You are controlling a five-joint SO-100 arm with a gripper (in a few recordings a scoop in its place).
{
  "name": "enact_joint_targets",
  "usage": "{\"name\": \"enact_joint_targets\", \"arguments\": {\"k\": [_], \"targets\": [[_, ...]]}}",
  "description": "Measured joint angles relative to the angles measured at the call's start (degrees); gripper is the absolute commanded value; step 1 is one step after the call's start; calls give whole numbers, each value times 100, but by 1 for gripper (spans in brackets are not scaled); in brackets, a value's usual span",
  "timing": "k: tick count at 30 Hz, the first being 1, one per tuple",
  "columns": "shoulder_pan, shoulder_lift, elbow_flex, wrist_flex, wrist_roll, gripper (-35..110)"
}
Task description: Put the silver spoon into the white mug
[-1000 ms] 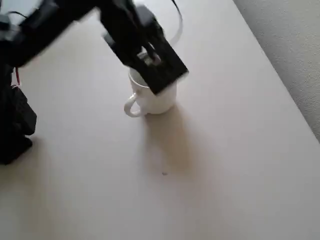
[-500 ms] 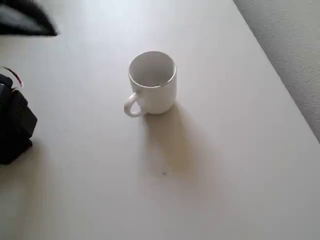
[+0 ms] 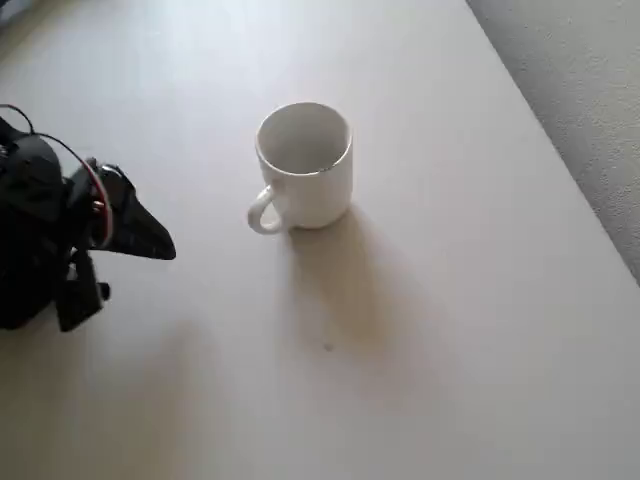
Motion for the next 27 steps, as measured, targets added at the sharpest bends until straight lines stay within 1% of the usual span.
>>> {"name": "enact_joint_targets", "arguments": {"k": [14,18,27], "targets": [[-1301,0,9,466,-26,-2],[-1512,53,9,519,-26,-2],[-1556,44,9,519,-26,-2]]}}
